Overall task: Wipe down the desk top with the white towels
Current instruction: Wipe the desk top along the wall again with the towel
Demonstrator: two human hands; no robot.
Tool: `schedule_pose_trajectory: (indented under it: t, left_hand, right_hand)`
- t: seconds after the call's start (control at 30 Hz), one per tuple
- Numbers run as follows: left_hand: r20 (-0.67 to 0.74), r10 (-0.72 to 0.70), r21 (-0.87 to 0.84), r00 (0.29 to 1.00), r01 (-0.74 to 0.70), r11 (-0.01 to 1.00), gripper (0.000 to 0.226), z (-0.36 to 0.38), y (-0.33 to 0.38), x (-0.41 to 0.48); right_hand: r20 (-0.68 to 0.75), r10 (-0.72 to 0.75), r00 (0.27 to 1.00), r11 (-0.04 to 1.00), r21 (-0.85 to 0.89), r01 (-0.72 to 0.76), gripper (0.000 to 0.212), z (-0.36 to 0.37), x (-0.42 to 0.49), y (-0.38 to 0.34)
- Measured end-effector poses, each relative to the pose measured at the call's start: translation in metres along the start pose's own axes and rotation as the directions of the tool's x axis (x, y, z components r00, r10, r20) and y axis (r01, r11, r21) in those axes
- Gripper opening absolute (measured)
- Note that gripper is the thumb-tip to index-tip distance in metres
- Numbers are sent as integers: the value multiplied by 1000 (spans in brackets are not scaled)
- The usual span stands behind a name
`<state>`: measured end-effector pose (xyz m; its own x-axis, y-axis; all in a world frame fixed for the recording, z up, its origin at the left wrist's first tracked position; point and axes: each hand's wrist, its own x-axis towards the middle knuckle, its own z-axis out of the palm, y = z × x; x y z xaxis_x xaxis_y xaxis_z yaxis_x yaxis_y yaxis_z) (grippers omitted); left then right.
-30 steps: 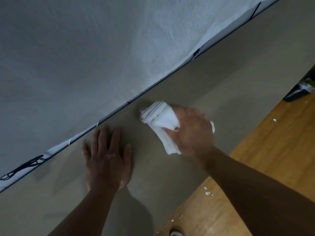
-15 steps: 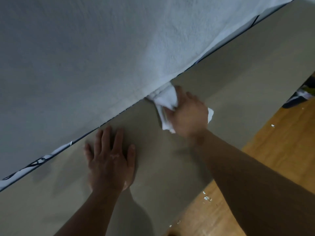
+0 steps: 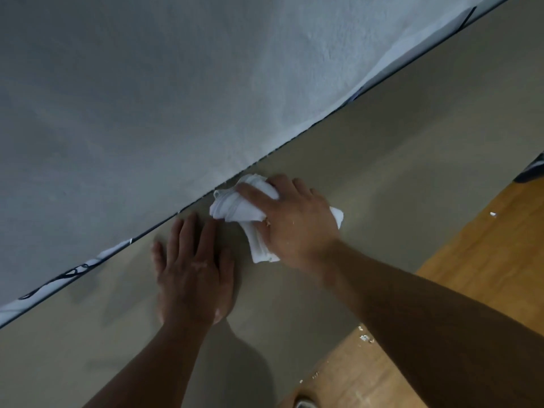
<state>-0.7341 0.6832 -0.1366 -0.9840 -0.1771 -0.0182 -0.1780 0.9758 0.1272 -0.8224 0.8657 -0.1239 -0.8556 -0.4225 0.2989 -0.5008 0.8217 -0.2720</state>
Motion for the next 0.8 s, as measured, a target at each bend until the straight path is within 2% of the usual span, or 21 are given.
schedule_pose_trajectory:
  t: [0.1,0.2,0.3,0.4,0.57,0.8]
  left_hand:
    - [-10,-4,19,1000,5,1000,70,0,1,0]
    - [-18,-16,31,1000,16,999,69,1,2,0]
    - [-27,-13,47,1000,15,999,70,2,1,0]
    - [-57,-8,39,998,10,999,69,3,2,1]
    - [-62,2,34,998,0,999,69,3,2,2]
    - [21,-8,45,1000,8,999,73,3,2,5]
  right_hand:
    - [8,58,998,998,-13,-58,52,-4,26,40]
    - [17,215,977,973,-92,-212,53,-22,55,89]
    - [82,426,901,900,-140,-413,53,-51,83,142]
    - [49,560,827,825,-128,-551,47,-64,97,174]
    - [-6,584,812,808,-95,-582,46,-52,94,173]
    - [-35,485,874,869,-91,-486,52,-32,61,141]
